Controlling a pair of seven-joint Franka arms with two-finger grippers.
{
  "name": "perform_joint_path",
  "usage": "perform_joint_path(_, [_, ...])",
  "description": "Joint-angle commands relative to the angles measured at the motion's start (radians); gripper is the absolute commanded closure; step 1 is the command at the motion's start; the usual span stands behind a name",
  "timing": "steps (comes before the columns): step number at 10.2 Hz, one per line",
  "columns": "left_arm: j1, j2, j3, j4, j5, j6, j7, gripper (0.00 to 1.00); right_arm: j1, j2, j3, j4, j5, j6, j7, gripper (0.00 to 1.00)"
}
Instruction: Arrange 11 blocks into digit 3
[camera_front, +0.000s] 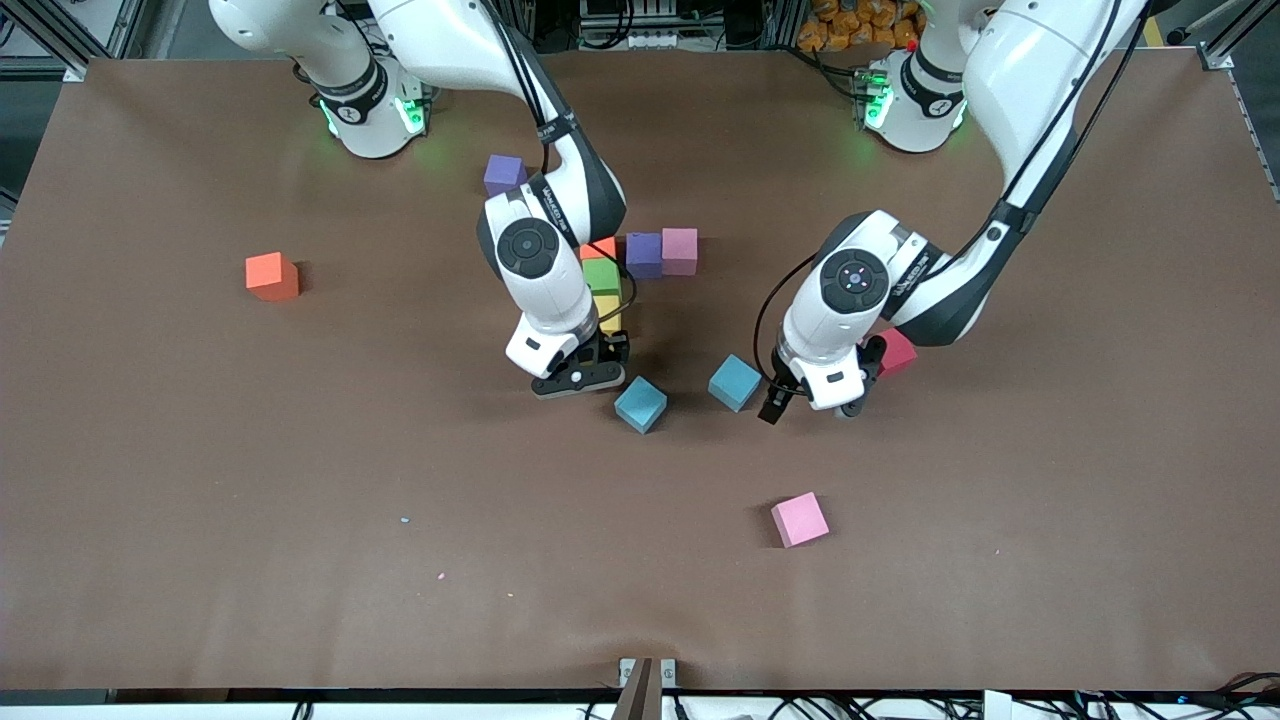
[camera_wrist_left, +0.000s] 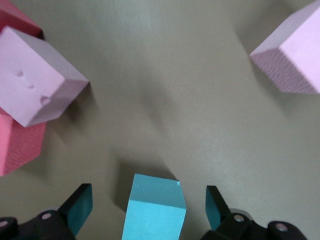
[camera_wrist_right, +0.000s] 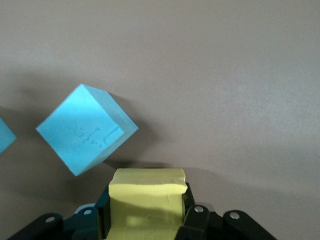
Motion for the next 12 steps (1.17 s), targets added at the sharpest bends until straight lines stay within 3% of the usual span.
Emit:
perform_joint_path(1, [-0.042, 0.049, -0.002, 0.019, 0.025, 0.03, -0.021, 0.0, 0.042, -0.024, -0.014, -0.067, -0.011, 0.057, 0.034, 1.0])
perform_joint_path(12, [-0.072, 0.114, 0.0, 0.027, 0.028, 0.047, -0.021, 0.0, 0.084, 0.0, -0.037, -0.069, -0.012, 0.07, 0.11, 1.0])
